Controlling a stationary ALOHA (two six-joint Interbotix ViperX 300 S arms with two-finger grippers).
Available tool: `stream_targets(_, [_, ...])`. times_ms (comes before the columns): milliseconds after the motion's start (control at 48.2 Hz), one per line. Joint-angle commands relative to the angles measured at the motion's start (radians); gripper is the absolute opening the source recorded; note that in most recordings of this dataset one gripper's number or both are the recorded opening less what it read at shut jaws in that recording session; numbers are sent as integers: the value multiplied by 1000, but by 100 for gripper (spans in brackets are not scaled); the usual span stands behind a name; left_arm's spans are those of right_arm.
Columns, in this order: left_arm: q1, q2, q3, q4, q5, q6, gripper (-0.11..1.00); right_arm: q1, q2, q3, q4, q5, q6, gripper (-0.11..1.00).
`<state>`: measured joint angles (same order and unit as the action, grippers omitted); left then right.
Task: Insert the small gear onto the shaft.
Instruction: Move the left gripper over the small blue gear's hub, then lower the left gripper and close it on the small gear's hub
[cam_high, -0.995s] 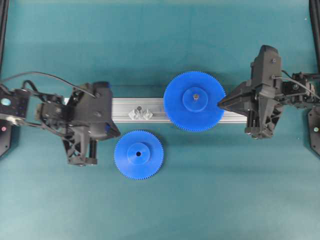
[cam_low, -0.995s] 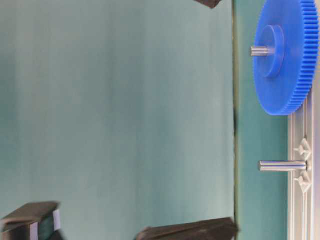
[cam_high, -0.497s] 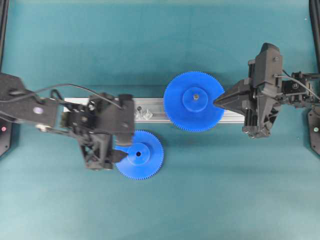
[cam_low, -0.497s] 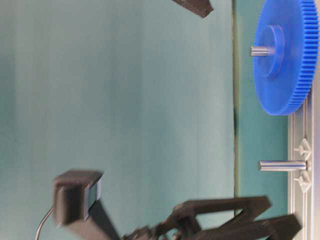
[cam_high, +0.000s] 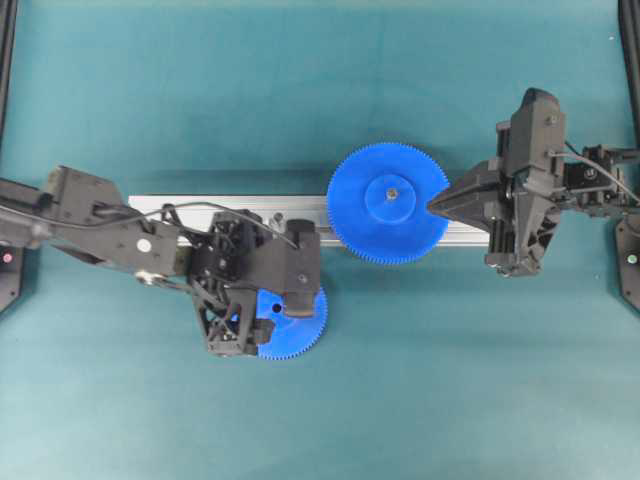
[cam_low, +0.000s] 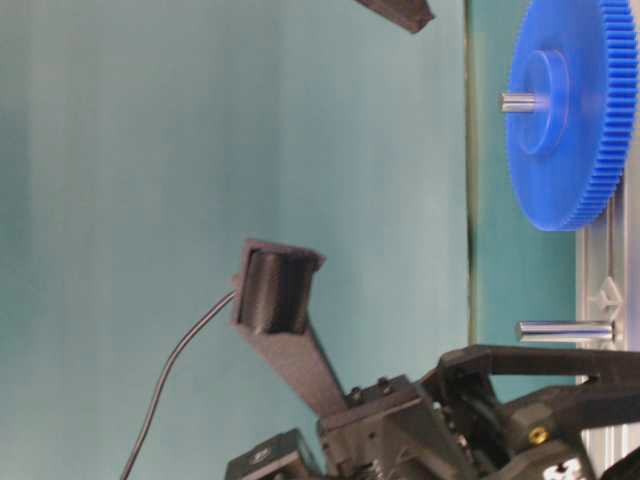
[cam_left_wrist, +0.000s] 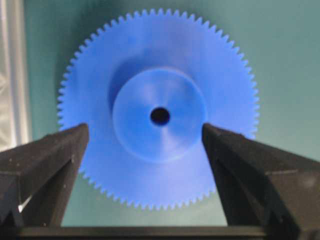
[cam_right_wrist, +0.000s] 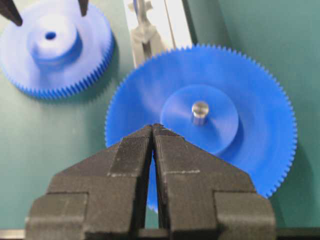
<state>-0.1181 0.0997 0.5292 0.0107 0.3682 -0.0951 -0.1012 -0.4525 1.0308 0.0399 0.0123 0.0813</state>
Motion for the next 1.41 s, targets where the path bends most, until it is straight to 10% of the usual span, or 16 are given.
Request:
stream_targets(0, [-6,-3,-29,2,-2,-6,93,2,-6,-5,0,-9,6,11])
stream_targets(1389, [-21,74,-41,2,3,-64,93,8,-12,14,0,-9,8,11])
